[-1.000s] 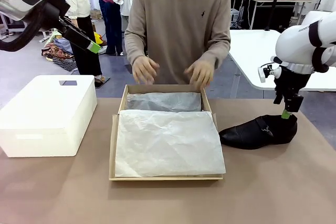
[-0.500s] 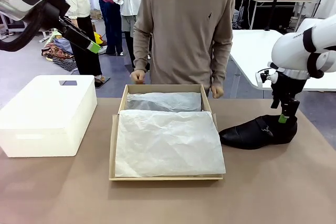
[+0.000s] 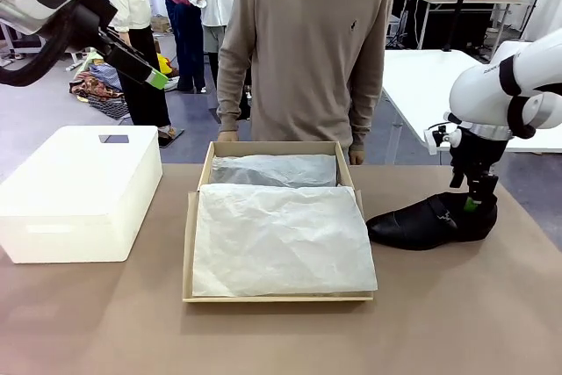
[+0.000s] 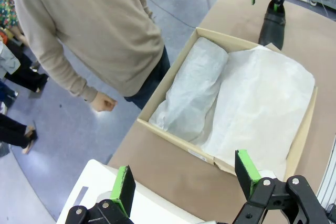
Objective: Pack the shoes into the box.
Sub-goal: Place the other shoe of the Shoes into the Shoes Box.
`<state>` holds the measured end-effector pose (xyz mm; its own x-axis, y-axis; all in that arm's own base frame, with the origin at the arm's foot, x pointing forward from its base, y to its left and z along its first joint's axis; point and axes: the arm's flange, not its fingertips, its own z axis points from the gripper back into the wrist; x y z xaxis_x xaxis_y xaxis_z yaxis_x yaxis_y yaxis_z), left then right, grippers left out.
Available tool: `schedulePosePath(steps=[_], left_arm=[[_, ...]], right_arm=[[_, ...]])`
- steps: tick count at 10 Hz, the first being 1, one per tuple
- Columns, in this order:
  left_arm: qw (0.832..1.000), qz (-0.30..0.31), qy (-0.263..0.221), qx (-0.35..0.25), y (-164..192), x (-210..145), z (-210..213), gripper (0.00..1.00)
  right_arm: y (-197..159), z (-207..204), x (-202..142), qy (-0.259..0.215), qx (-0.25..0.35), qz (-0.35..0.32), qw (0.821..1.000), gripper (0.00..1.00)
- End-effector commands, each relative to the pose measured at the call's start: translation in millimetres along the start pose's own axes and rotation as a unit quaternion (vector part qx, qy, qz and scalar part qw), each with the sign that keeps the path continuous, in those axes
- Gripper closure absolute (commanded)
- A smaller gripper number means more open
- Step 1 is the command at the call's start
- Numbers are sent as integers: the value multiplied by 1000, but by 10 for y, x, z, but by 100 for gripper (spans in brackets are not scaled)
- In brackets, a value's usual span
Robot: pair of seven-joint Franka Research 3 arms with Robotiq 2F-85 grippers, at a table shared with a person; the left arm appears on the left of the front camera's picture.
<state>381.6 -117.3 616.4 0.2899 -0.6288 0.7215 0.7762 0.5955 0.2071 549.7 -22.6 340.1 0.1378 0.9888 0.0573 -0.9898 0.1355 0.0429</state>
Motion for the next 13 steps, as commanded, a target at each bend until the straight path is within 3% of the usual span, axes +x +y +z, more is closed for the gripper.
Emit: schedulePosePath(steps=[1, 2, 3, 8, 9, 13], left_arm=[[1000, 2, -6, -6, 3, -14, 11, 0], [1000, 2, -6, -6, 3, -14, 11, 0], [1000, 2, -6, -6, 3, -14, 11, 0], [1000, 2, -6, -6, 3, -14, 11, 0], [1000, 2, -6, -6, 3, -14, 11, 0], [1000, 2, -6, -6, 3, -14, 11, 0]], right_arm=[[-71, -5, -30, -16, -5, 12, 1000, 0], [-86, -18, -26, -9, 3, 9, 1000, 0], [-89, -42, -21, -9, 10, 6, 1000, 7], [-74, -66, -2, -8, 25, 6, 1000, 89], [-68, -64, 2, -11, 29, 8, 999, 100], [-61, -63, -1, -9, 45, 12, 999, 100]])
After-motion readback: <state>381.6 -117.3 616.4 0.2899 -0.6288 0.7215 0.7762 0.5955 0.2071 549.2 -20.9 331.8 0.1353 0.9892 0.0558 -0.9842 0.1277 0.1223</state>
